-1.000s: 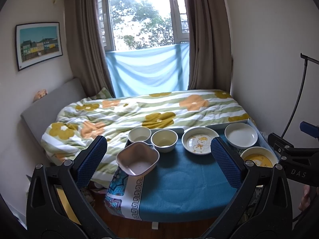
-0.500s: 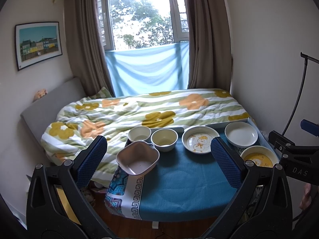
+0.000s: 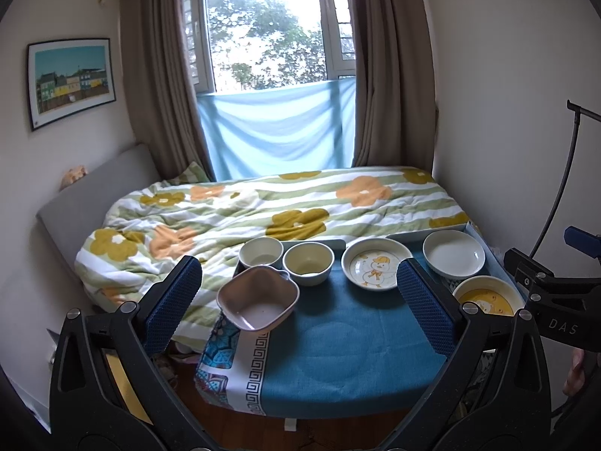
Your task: Organize plates and bowls
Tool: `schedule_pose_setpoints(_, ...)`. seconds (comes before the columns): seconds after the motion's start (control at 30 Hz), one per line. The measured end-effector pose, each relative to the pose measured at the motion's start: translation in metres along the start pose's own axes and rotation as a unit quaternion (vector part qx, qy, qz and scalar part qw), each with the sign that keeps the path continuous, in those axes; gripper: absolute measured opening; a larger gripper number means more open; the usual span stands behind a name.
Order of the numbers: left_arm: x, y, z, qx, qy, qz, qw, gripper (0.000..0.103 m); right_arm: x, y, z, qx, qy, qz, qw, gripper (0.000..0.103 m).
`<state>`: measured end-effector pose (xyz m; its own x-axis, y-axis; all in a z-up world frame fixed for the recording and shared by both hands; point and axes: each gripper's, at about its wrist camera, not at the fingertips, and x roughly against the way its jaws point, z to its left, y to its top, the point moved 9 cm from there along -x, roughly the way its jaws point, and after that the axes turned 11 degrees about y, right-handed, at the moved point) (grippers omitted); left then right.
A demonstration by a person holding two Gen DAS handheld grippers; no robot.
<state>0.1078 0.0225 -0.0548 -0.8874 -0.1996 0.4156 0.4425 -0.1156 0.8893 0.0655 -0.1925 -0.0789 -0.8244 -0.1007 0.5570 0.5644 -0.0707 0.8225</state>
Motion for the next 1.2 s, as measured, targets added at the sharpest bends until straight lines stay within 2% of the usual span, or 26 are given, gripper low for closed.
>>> schedule_pose_setpoints(0.23, -0.009, 0.000, -0.004, -0.014, -0.007, 0.018, 0.9997, 0.103, -0.005, -0.002, 0.002, -0.008, 0.000, 0.008, 1.000, 0.103)
schedule_pose_setpoints(0.33, -0.019, -0.002, -0.016, -0.033, -0.029, 0.033, 0.9985, 0.103, -0.007, -0.010, -0.005, -0.025, -0.003, 0.019, 0.999, 0.103)
schedule_pose_setpoints(0.43, -0.034, -0.010, -0.036, -0.058, -0.051, 0.047, 0.9959, 0.103, -0.007, -0.027, -0.023, -0.053, -0.023, 0.034, 0.998, 0.103)
schedule_pose_setpoints(0.6, -0.065, -0.031, -0.090, -0.084, -0.106, 0.086, 0.9871, 0.103, -0.008, -0.072, -0.066, -0.103, -0.061, 0.067, 0.991, 0.103)
schedule_pose_setpoints(0.7, -0.082, -0.050, -0.131, -0.109, -0.138, 0.115, 0.9778, 0.103, -0.012, -0.100, -0.097, -0.135, -0.079, 0.086, 0.984, 0.103)
schedule_pose_setpoints(0.8, -0.101, -0.070, -0.174, -0.132, -0.172, 0.146, 0.9652, 0.103, -0.020, -0.124, -0.127, -0.175, -0.079, 0.103, 0.976, 0.103)
schedule_pose_setpoints(0.87, -0.116, -0.086, -0.204, -0.147, -0.191, 0.170, 0.9555, 0.103, -0.025, -0.137, -0.146, -0.191, -0.077, 0.111, 0.972, 0.103)
schedule_pose_setpoints(0.93, -0.128, -0.103, -0.233, -0.162, -0.220, 0.198, 0.9416, 0.103, -0.034, -0.148, -0.164, -0.209, -0.068, 0.119, 0.968, 0.103)
schedule_pose_setpoints(1.03, -0.149, -0.125, -0.273, -0.185, -0.238, 0.229, 0.9257, 0.103, -0.049, -0.165, -0.188, -0.240, -0.053, 0.131, 0.960, 0.102)
schedule_pose_setpoints(1.1, -0.161, -0.139, -0.296, -0.201, -0.242, 0.248, 0.9165, 0.102, -0.061, -0.176, -0.202, -0.270, -0.032, 0.142, 0.952, 0.092)
schedule_pose_setpoints(1.2, -0.177, -0.158, -0.322, -0.217, -0.252, 0.271, 0.9034, 0.098, -0.083, -0.191, -0.221, -0.302, -0.008, 0.160, 0.940, 0.083)
